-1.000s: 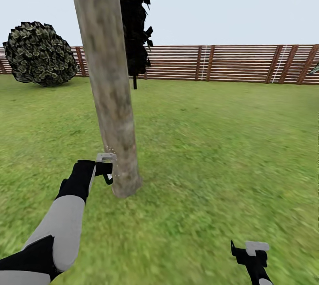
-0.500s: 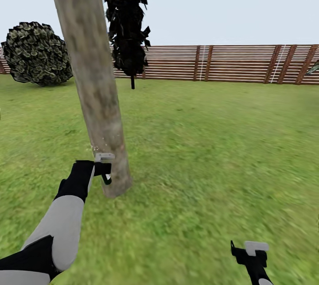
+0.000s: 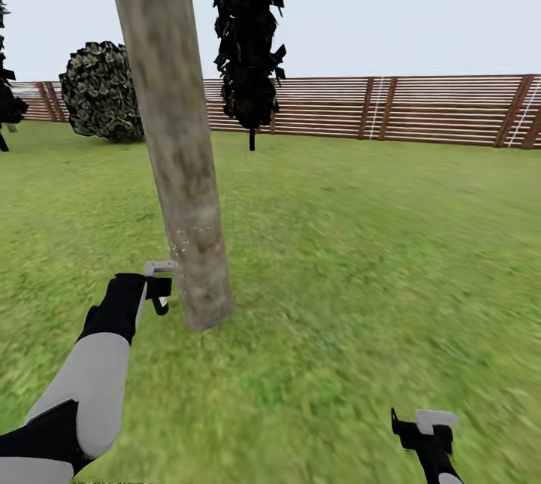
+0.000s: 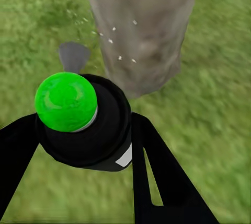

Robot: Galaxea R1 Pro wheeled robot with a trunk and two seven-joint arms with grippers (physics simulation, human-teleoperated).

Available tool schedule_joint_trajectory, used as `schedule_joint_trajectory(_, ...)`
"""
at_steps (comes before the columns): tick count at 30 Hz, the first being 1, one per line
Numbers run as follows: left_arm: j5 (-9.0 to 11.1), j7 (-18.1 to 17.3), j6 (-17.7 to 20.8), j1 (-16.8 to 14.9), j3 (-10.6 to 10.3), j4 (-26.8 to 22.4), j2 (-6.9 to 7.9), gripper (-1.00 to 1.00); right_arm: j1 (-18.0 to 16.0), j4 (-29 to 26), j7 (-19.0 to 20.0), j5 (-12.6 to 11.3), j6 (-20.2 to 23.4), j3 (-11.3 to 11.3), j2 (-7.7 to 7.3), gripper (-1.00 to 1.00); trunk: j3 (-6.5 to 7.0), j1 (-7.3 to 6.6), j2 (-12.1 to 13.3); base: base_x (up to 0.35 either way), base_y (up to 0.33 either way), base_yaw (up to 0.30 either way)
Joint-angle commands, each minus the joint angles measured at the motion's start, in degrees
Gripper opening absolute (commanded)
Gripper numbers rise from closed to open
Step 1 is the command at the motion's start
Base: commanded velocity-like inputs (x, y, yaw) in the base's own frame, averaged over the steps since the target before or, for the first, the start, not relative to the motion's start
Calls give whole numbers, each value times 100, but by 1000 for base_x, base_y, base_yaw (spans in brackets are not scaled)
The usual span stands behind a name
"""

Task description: In the garden, pick up the pesticide atomizer on the floor and spray pesticide onto both trees until each tree trunk is fully covered.

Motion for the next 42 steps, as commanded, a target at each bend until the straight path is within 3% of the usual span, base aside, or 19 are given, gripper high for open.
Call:
schedule_joint_trajectory(1,-57,-42,13,-3,23,3,-12,-100,-4,8,-32,61,-15,-25,-1,100,-6,0,-2,96,-275,157)
schedule_joint_trajectory(10,-21,108,11,78,18,63,-60,-100,-4,8,-32,61,-15,-16,8,100,-6,0,-2,127,-275,40)
schedule_joint_trajectory(20,-21,116,11,168,34,66,-55,-100,-4,8,-30,61,-15,-16,9,100,-6,0,-2,118,-275,213)
schedule_joint_trajectory(37,-21,187,11,183,45,69,-57,-100,-4,8,-28,61,-15,-16,-1,100,-6,0,-2,46,-267,6)
schedule_joint_trajectory(42,0,186,5,333,46,111,-62,-100,-4,8,-29,61,-15,-16,-1,100,-6,0,-2,231,-176,0)
